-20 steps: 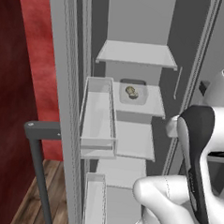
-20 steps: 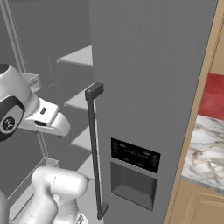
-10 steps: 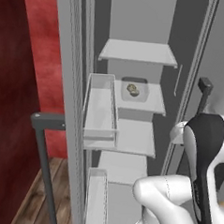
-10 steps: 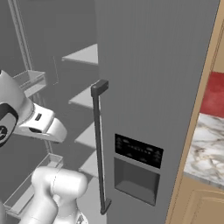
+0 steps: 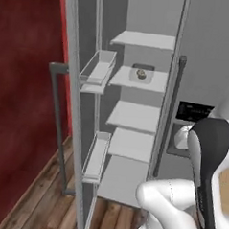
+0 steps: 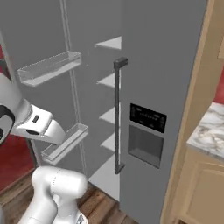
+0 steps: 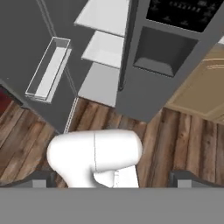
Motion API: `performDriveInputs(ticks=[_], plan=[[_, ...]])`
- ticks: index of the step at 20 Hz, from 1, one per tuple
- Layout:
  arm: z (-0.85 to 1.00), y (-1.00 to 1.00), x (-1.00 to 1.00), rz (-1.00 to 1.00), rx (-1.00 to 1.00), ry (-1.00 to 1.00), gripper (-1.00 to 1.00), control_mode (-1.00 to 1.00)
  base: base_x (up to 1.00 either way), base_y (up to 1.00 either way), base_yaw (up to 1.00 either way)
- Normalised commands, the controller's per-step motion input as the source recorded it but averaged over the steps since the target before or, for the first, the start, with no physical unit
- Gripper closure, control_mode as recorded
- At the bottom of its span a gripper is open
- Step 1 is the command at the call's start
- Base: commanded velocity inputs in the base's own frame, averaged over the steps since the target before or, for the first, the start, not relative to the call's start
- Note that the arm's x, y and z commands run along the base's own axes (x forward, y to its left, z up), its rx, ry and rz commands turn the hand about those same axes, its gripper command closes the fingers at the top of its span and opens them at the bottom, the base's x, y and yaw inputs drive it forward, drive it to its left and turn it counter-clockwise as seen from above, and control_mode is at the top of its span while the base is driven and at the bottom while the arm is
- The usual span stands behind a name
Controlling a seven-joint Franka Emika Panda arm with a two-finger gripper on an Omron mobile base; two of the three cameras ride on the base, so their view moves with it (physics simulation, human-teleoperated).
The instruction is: Place two dumplings into each of the tupperware containers and then place the containers in the fridge.
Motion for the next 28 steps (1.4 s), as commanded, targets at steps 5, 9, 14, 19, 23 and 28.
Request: performDriveInputs(ticks=[5, 9, 14, 19, 23, 28], plan=[[0.0, 0.0, 0.0, 0.0, 0.0, 0.0, -1.0, 1.0, -0.48, 0.42, 0.96], [0.0, 0.0, 0.0, 0.0, 0.0, 0.0, -1.0, 1.0, -0.28, 0.34, 1.0], [0.0, 0.0, 0.0, 0.0, 0.0, 0.0, -1.0, 1.0, -0.25, 0.32, 1.0], [0.0, 0.0, 0.0, 0.0, 0.0, 0.0, -1.0, 1.0, -0.33, 0.44, 0.99], [0.0, 0.0, 0.0, 0.0, 0.0, 0.0, -1.0, 1.0, -0.39, 0.64, 0.95], [0.0, 0.0, 0.0, 0.0, 0.0, 0.0, -1.0, 1.0, -0.15, 0.63, 0.93]])
